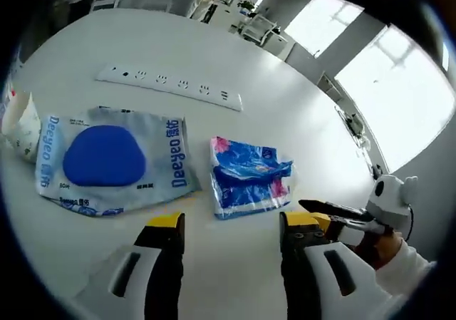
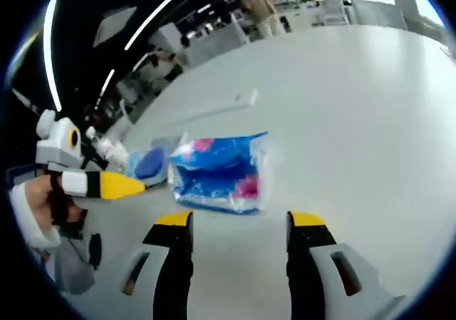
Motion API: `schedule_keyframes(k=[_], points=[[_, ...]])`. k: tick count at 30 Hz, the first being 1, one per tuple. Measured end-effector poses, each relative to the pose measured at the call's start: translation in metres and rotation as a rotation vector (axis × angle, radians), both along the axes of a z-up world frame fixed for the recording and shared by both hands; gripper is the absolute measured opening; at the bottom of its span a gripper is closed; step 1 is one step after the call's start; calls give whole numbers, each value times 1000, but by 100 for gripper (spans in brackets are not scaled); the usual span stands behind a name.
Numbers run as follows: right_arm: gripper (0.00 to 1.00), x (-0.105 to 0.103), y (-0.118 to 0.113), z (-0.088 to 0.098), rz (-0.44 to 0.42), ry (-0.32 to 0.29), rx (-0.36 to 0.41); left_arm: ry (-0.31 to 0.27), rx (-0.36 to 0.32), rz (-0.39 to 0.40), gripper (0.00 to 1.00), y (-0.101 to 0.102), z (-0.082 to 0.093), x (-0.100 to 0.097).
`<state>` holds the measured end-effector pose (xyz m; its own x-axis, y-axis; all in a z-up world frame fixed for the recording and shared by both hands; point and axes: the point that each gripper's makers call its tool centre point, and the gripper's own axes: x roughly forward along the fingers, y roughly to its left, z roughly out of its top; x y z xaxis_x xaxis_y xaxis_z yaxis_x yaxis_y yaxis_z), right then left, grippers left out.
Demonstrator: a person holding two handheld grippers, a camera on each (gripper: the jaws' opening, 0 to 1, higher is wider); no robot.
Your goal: Arrange the tabletop items into an orderly group along one side of the table until the central work area is clear of visible clutter.
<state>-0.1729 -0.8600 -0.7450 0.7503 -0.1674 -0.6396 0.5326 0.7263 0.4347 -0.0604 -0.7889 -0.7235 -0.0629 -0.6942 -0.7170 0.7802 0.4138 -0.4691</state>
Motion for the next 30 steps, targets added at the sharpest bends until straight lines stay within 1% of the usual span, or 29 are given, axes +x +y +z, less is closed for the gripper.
schedule_keyframes(k=[2, 4, 5, 7, 8, 9, 10, 12, 13, 14, 16, 22, 26, 30], points=[[54, -7, 7, 5, -1, -12, -7, -28, -12, 10, 71, 16, 5, 0], [56, -14, 16, 12, -5, -29, -18, -41, -30, 20, 78, 29, 9, 0], [57, -18, 21, 15, -10, -36, -23, -47, -44, 24, 81, 37, 12, -1], [59, -24, 28, 22, -18, -50, -34, -48, -43, 28, 84, 49, 15, -2], [60, -28, 33, 28, -25, -62, -40, -60, -46, 25, 86, 57, 16, -2], [60, -30, 37, 31, -31, -71, -43, -68, -49, 19, 88, 60, 17, -2], [60, -33, 43, 36, -35, -80, -48, -99, -65, -9, 89, 67, 20, -4], [60, -34, 51, 41, -16, -88, -61, -127, -75, -49, 89, 80, 25, -9], [60, -35, 55, 42, -1, -84, -68, -137, -81, -67, 88, 85, 27, -11], [60, -38, 62, 45, 19, -74, -83, -160, -91, -90, 89, 92, 30, -12], [60, -43, 71, 50, 32, -72, -97, -180, -99, -108, 89, 106, 34, -15], [58, -55, 99, 58, 39, -86, -96, -205, -122, -100, 90, 149, 44, -10], [58, -64, 122, 57, 94, -60, -116, -224, -129, -94, 92, 172, 46, -5], [58, -75, 136, 60, 100, -52, -129, -262, -125, -79, 93, 202, 49, 6]])
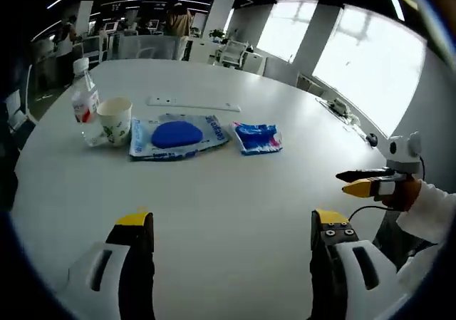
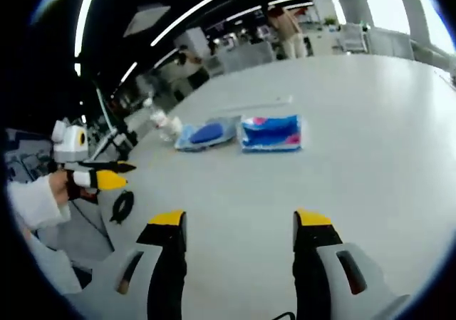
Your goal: Arrange the tabletop items into an orderly group along one side of the table until the central work area is clear of visible clutter.
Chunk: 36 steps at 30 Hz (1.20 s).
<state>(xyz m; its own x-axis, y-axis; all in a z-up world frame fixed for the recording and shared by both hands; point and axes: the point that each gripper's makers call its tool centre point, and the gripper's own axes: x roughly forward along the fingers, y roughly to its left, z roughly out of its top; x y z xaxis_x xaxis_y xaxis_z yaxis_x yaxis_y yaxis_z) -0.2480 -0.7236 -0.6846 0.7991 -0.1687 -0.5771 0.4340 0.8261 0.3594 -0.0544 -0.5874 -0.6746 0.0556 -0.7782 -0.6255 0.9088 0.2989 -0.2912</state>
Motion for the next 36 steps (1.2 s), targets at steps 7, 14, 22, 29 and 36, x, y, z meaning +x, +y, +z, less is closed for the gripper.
schedule_keyframes(k=[7, 14, 22, 29, 36], points=[[57, -8, 23, -3, -15, 1, 28, -26, 7, 77, 95, 53, -2, 24], [58, -11, 21, 10, -86, -41, 15, -60, 46, 118, 95, 103, -11, 38], [59, -21, 22, 20, -71, -26, -17, -111, 32, 180, 95, 132, -25, 58], [58, -23, 28, 14, -70, 1, -24, -217, 73, 307, 95, 163, -54, 77], [57, -12, 26, 3, -76, 18, -12, -187, 65, 381, 100, 168, -53, 96]])
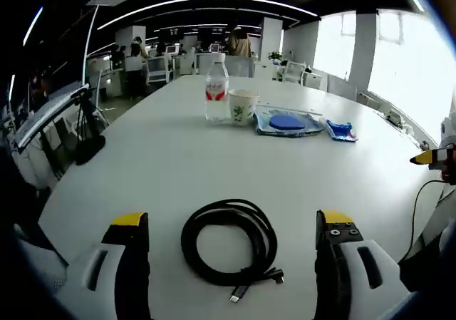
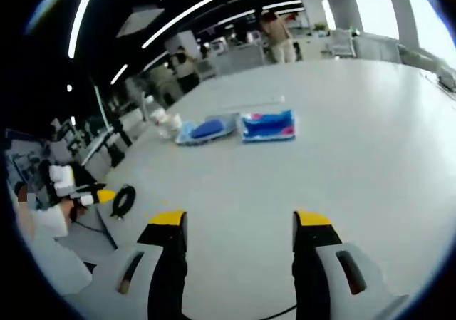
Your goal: Arrange the tabletop items into an orderly group along one side of the table until the central work area is clear of visible clutter.
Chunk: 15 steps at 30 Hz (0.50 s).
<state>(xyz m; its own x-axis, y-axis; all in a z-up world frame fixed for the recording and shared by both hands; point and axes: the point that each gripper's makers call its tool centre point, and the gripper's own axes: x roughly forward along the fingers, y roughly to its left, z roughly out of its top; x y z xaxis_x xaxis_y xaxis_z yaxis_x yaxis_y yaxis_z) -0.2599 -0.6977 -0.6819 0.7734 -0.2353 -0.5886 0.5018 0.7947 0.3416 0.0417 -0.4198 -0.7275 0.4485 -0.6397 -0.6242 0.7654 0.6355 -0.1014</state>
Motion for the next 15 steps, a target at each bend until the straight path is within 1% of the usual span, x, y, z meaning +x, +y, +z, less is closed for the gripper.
schedule_keyframes(k=[1, 3, 5, 7, 10, 11, 13, 15], points=[[57, 4, -1, 1, 2, -3, 2, 23, 12, 6, 100, 2, -4, -1], [57, 11, -1, 3, 20, -5, -8, 12, -3, 10, 100, 2, -3, 3], [57, 18, -2, 4, 35, -10, -13, -2, -1, 9, 100, 2, -2, 5], [57, 23, -2, 4, 44, -18, -11, 5, 8, 1, 100, 1, -5, 3], [56, 27, -3, 4, 39, -35, -7, 28, 26, -15, 100, -1, -12, 0], [56, 27, -3, 4, 37, -37, -3, 51, 51, -17, 100, 1, -21, -4], [55, 26, -2, -2, 41, -28, 9, 127, 128, -29, 100, 8, -37, -14], [55, 24, -1, -9, 47, -9, 21, 110, 120, -36, 100, 4, -38, -13]])
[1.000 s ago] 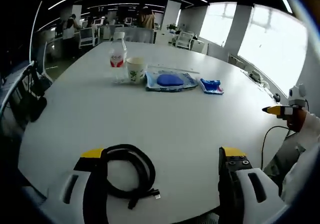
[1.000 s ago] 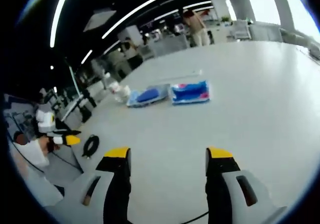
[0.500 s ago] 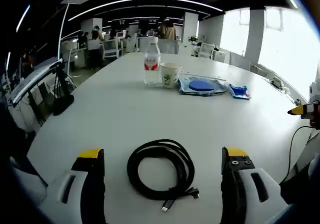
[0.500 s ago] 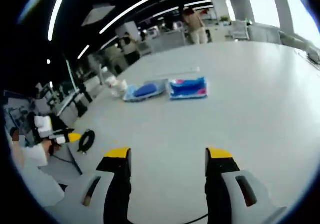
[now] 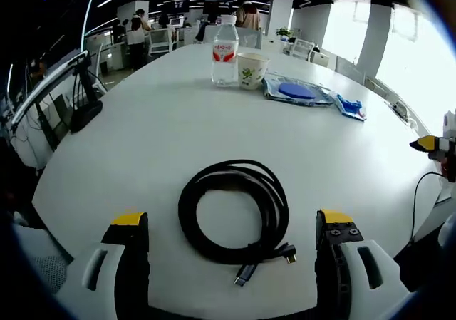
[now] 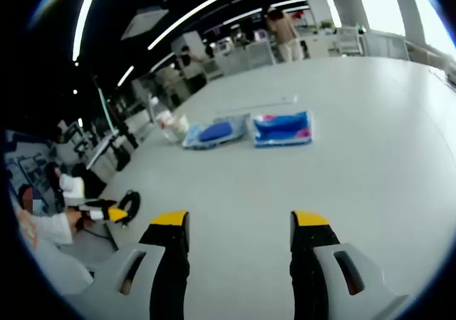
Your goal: Arrange the tabletop items into an orderly group along one side of the table until the central work area is clear of visible clutter.
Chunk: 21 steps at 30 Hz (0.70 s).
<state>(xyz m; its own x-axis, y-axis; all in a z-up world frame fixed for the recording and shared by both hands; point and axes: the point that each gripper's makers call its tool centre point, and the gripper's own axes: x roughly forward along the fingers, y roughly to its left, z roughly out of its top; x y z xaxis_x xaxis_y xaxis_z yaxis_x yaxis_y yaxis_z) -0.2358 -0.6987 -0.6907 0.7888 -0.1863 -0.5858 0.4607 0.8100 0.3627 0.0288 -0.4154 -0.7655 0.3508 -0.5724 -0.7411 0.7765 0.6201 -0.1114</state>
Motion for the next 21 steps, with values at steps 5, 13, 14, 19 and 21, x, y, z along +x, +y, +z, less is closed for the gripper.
schedule_keyframes(k=[5, 13, 14, 19, 21], points=[[54, -1, 0, -2, -1, -6, 17, -29, 14, -34, 100, -4, 0, -3], [52, -5, -6, 1, 15, -5, 9, -147, 18, -176, 100, -22, 12, -12], [51, -7, -7, -3, 13, 4, 18, -144, 14, -191, 99, -24, 12, -15], [49, -7, -11, -3, -20, -16, 55, -115, 69, -325, 68, -31, -2, -34], [48, -5, -11, -2, -12, -15, 51, -97, 97, -351, 42, -30, -7, -40]])
